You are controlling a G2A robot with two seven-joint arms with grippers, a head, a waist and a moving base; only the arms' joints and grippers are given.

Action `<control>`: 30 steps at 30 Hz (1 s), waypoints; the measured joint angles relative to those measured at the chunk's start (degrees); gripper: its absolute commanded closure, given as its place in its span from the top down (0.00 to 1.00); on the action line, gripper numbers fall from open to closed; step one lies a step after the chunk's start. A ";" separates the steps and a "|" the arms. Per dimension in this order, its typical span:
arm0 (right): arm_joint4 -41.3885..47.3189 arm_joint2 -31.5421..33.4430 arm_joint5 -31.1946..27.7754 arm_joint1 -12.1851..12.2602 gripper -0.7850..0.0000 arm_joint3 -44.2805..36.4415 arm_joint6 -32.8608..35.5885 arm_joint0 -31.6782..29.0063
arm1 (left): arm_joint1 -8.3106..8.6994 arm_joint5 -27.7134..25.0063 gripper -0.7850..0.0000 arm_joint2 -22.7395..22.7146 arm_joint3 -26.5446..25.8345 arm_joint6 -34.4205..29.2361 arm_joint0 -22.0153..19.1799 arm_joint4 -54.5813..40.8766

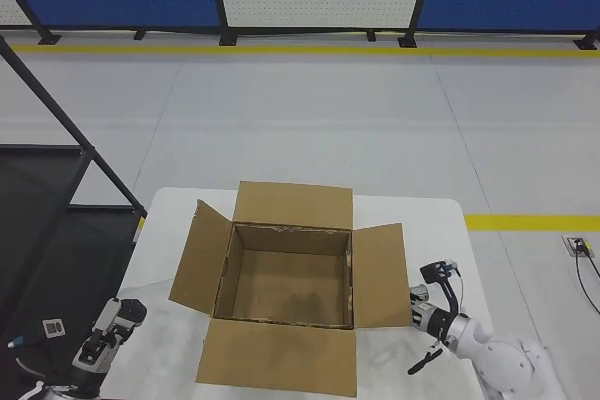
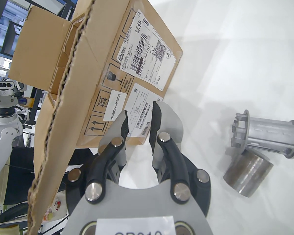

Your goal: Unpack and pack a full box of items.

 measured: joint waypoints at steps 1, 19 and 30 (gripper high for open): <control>0.14 -0.67 -0.15 -0.03 0.25 0.70 -0.24 0.65 | 0.00 -0.02 1.00 -0.01 -0.01 0.04 0.01 0.04; 2.51 -10.56 -1.91 -0.82 0.24 10.20 -1.29 10.69 | -0.09 -0.74 1.00 -1.63 -0.01 1.74 1.31 -0.93; 3.07 -13.55 -2.81 -1.04 0.36 12.69 -2.72 13.41 | -0.17 -1.13 1.00 -2.20 -0.06 2.05 1.89 -1.41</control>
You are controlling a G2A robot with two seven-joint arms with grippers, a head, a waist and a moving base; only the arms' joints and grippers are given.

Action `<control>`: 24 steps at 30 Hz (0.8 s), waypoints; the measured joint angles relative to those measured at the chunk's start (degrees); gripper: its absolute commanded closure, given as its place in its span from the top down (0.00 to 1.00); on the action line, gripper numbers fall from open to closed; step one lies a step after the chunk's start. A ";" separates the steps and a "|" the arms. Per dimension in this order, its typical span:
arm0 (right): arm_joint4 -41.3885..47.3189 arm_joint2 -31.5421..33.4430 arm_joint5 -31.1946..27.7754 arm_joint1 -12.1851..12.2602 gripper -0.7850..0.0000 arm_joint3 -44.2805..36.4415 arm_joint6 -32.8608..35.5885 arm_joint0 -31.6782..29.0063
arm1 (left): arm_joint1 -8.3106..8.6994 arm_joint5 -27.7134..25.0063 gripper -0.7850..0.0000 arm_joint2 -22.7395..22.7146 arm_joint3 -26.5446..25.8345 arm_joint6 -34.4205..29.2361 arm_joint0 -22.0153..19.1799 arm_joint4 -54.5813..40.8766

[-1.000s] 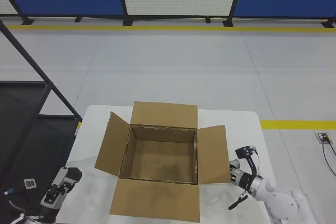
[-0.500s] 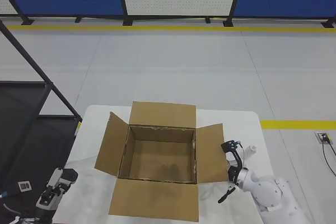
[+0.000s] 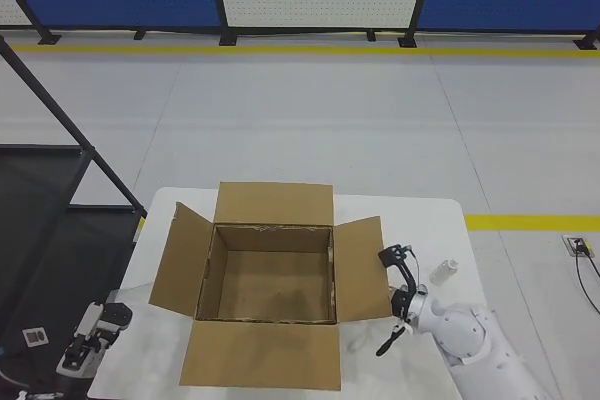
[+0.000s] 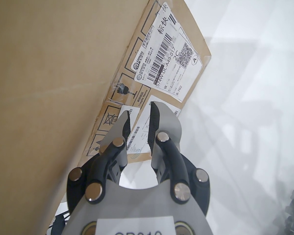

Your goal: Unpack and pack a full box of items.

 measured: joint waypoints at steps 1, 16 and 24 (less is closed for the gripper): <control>-0.29 0.31 -0.01 0.11 0.42 -0.40 -0.43 -0.20 | -0.01 -0.04 1.00 -0.01 0.00 0.00 0.01 0.00; -5.13 19.89 0.44 4.34 1.00 -23.63 0.98 -20.89 | -0.05 0.82 1.00 1.91 -0.58 -1.09 -1.14 1.22; -1.88 27.12 -1.41 5.17 1.00 -28.92 -1.90 -29.17 | -0.06 1.03 1.00 2.47 -0.95 -1.09 -1.35 1.87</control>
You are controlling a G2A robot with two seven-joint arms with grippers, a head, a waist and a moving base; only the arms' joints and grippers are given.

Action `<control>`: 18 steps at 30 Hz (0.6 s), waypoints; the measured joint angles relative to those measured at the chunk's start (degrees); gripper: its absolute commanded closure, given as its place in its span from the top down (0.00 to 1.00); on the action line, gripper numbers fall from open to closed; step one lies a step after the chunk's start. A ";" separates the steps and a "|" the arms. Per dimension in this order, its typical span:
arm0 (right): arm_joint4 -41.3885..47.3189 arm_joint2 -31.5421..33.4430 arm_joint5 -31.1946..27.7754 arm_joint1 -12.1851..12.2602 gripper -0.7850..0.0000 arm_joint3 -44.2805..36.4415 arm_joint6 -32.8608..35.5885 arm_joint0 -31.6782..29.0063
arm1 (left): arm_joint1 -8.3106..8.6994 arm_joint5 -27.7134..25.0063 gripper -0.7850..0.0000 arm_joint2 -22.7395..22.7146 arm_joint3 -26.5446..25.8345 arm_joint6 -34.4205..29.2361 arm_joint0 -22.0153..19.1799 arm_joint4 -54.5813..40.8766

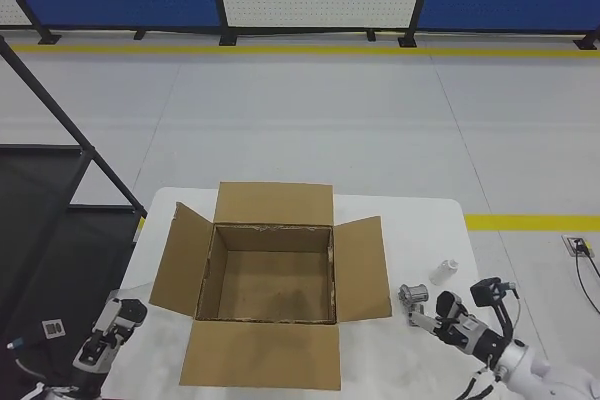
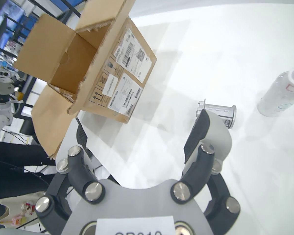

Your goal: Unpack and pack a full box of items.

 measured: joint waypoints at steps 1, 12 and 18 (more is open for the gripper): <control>-0.01 0.01 -0.02 -0.01 1.00 0.01 -0.12 0.03 | 0.00 0.07 1.00 0.05 -0.05 -0.01 0.03 0.07; -6.15 -1.99 4.36 0.11 1.00 -0.86 1.97 0.80 | -0.08 0.09 1.00 -0.02 -0.39 0.82 1.01 0.88; -25.19 -10.63 16.25 -0.05 1.00 -2.06 5.76 3.57 | -0.12 -0.07 1.00 -0.07 -0.19 1.05 1.41 0.53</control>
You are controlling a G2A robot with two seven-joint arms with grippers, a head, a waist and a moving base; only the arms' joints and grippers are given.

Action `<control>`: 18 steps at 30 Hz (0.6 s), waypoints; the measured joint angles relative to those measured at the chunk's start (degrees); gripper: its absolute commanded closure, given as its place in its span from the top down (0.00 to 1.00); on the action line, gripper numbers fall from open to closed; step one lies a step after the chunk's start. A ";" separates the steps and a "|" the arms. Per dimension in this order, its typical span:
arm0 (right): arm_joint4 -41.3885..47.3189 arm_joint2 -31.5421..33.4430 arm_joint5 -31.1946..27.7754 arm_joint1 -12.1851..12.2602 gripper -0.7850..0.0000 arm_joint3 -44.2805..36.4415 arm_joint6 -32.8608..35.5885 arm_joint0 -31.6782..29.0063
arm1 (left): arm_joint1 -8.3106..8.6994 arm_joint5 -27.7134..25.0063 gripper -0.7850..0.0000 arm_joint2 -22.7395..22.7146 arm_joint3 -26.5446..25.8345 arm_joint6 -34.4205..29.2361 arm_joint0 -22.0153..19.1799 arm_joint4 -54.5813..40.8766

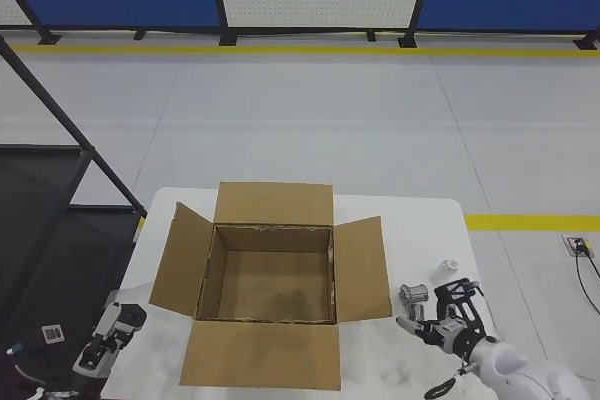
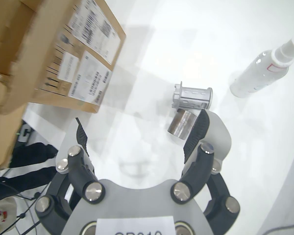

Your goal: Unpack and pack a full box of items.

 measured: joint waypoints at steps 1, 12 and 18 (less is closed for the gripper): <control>-3.59 -2.09 2.36 -0.12 1.00 0.37 0.74 0.71 | -0.01 -0.02 1.00 0.09 -0.02 0.04 0.00 0.06; -17.21 -11.21 18.35 -1.46 1.00 7.10 0.78 4.96 | -0.04 0.22 1.00 0.58 -0.43 -0.07 -0.11 0.42; -14.88 -11.02 19.16 -1.86 0.79 11.30 -2.18 6.07 | 0.01 0.07 1.00 0.12 -0.08 -0.35 -0.25 0.05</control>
